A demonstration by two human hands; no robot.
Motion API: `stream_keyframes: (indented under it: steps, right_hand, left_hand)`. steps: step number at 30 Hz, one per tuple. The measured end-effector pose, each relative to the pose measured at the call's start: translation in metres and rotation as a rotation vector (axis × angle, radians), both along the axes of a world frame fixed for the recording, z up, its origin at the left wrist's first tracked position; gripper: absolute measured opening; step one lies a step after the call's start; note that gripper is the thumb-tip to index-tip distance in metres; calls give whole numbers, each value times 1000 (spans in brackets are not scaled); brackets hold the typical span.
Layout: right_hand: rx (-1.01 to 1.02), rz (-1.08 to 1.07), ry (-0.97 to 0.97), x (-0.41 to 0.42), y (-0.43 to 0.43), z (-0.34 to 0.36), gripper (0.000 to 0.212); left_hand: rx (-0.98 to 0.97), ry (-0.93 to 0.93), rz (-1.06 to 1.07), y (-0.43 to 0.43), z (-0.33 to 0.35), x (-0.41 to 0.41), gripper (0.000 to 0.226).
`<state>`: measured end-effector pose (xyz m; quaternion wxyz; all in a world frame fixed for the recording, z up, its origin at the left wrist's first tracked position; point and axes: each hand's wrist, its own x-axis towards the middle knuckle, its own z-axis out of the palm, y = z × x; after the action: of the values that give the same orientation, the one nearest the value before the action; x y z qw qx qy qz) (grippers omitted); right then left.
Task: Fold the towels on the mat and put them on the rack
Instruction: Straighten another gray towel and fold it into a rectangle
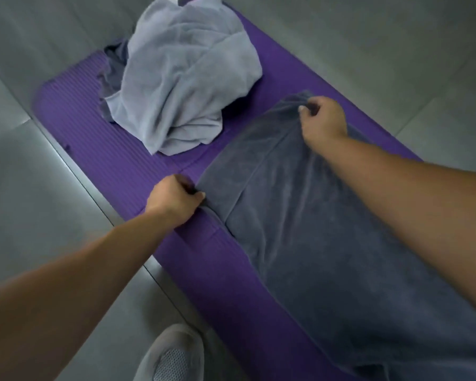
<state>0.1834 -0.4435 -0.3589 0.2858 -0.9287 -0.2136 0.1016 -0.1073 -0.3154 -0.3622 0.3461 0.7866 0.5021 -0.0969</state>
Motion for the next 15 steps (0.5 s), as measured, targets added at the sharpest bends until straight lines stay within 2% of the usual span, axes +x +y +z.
stream_keyframes:
  steps: [2,4,6,9,12,15]
  right_hand:
    - [-113,-14,-57,20,15,-1,42]
    - [-180,-44,-3,37,21,-7,46]
    - [-166,-81,61,50,20,-12,50]
    - [-87,-145,169,54,20,-14,39]
    - [59,-216,339,50,20,-13,34]
    - [214,-253,418,51,22,-12,27]
  left_hand:
    - [-30,32,-33,3,-1,-3,21]
    - [-54,69,-49,7,0,-8,26]
    - [-77,79,-61,9,2,-12,29]
    - [-131,14,-8,9,5,-18,25]
    - [-313,-200,295,7,7,-26,21]
    - [-493,-374,579,6,12,-31,16]
